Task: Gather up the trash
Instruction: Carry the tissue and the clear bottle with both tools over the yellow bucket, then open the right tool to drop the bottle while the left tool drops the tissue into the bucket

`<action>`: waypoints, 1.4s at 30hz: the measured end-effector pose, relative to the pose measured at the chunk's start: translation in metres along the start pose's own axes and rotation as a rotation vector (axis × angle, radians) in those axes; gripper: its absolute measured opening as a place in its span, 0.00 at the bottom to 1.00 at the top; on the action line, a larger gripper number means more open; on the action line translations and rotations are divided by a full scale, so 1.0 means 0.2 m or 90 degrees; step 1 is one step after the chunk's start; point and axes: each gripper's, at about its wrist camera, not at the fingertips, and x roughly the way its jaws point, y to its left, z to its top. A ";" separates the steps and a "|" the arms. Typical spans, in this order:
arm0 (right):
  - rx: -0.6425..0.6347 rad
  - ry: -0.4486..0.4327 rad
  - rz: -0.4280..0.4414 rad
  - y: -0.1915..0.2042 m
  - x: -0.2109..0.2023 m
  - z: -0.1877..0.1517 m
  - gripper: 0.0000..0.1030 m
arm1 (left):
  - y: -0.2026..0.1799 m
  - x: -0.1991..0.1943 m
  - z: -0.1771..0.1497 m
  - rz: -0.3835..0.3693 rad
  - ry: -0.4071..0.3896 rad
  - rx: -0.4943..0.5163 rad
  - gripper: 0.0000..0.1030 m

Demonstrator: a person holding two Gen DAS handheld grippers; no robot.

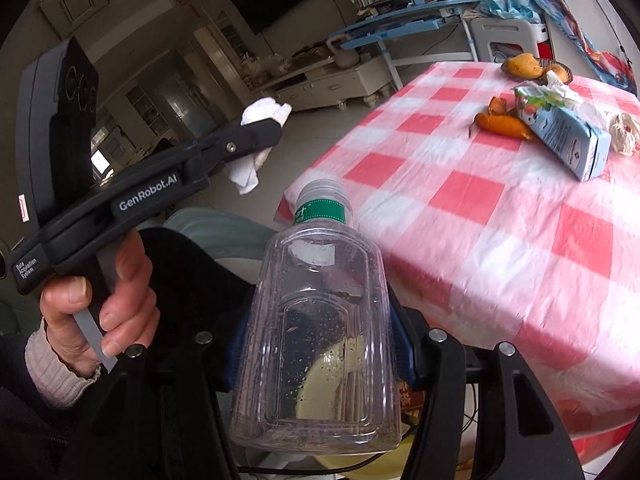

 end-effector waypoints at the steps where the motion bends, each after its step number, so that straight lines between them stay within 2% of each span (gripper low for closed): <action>1: -0.001 0.004 0.000 0.00 0.01 -0.01 0.55 | 0.00 0.00 0.00 0.000 0.001 0.002 0.18; 14: -0.021 0.054 -0.010 0.06 0.07 -0.11 0.57 | -0.03 -0.03 -0.05 -0.006 0.008 0.017 0.18; 22: -0.033 0.061 -0.029 0.07 0.08 -0.11 0.65 | -0.06 -0.03 -0.06 -0.007 0.017 0.028 0.18; 29: -0.033 0.042 -0.075 0.04 0.04 -0.09 0.71 | -0.08 -0.02 -0.08 -0.010 0.027 0.042 0.18; 35: -0.035 0.018 -0.136 0.01 -0.01 -0.07 0.78 | -0.11 -0.02 -0.12 -0.022 0.050 0.056 0.18; 42: -0.024 -0.010 -0.197 -0.03 -0.08 -0.06 0.78 | -0.15 0.00 -0.19 -0.042 0.093 0.075 0.18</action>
